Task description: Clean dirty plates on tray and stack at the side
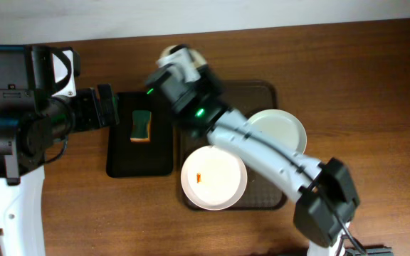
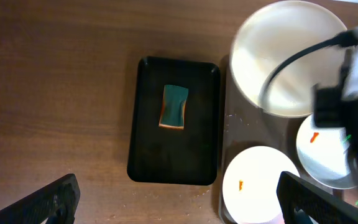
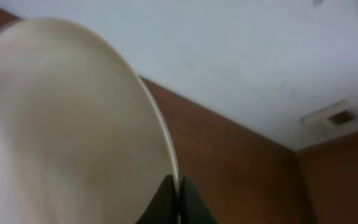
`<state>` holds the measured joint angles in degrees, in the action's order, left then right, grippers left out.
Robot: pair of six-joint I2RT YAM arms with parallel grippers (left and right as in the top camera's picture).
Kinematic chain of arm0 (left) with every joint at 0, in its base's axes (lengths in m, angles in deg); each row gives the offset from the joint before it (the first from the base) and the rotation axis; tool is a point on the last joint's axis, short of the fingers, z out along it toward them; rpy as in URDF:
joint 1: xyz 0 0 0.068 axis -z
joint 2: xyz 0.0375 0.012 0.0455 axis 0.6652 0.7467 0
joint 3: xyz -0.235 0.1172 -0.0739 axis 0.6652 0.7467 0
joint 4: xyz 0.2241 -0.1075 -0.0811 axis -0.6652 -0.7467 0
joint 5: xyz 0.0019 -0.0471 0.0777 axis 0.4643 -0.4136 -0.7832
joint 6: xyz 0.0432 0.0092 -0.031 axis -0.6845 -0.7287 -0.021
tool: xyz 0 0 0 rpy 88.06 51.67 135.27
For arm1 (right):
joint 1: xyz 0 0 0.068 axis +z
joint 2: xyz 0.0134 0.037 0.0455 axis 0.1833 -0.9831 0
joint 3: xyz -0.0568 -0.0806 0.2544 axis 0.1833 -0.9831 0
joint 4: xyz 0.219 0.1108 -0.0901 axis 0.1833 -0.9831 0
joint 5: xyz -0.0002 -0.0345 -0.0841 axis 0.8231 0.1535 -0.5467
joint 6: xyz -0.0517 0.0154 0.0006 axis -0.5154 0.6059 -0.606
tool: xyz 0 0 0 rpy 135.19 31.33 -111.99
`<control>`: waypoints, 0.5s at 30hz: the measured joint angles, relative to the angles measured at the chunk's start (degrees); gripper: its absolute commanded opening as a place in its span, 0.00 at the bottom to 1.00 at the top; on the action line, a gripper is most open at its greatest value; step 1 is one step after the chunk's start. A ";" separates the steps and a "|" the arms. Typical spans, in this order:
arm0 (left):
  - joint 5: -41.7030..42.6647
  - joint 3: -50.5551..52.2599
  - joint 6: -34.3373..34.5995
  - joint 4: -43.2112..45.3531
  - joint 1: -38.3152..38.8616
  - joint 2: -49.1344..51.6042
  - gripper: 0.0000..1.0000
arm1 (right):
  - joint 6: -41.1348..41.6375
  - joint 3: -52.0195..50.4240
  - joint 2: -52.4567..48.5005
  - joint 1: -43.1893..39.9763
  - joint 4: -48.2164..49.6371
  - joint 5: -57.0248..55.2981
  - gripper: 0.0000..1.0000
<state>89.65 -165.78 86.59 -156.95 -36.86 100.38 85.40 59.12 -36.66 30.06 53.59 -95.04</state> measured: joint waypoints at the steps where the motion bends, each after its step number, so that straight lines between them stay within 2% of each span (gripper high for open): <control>1: -0.02 0.00 0.00 0.04 0.00 0.00 1.00 | 2.40 0.07 0.15 -2.67 -2.91 3.98 0.04; 3: -0.02 0.00 0.00 0.02 0.00 0.00 1.00 | 8.83 -0.04 0.68 -13.90 -7.82 17.42 0.04; 4: 0.00 0.00 0.00 0.02 0.00 0.02 1.00 | 12.28 -0.04 1.07 -22.67 -9.88 28.65 0.04; 7: -0.02 0.00 -0.02 0.00 0.00 0.02 1.00 | 16.92 -0.04 1.62 -40.17 -13.35 48.92 0.04; 10: 0.00 0.00 0.00 0.00 0.00 0.02 1.00 | 20.63 -0.81 1.62 -55.49 -15.98 59.21 0.04; 12: 0.02 0.00 -0.02 -0.02 0.00 0.02 1.00 | 22.84 -3.08 1.33 -65.00 -19.41 62.12 0.04; 15: 0.00 0.00 -0.02 0.00 0.00 0.02 1.00 | 25.03 -10.23 -0.35 -73.55 -17.25 63.78 0.04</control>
<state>89.65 -165.78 86.57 -156.95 -36.86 100.40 110.43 48.90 -37.01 -43.49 36.34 -31.26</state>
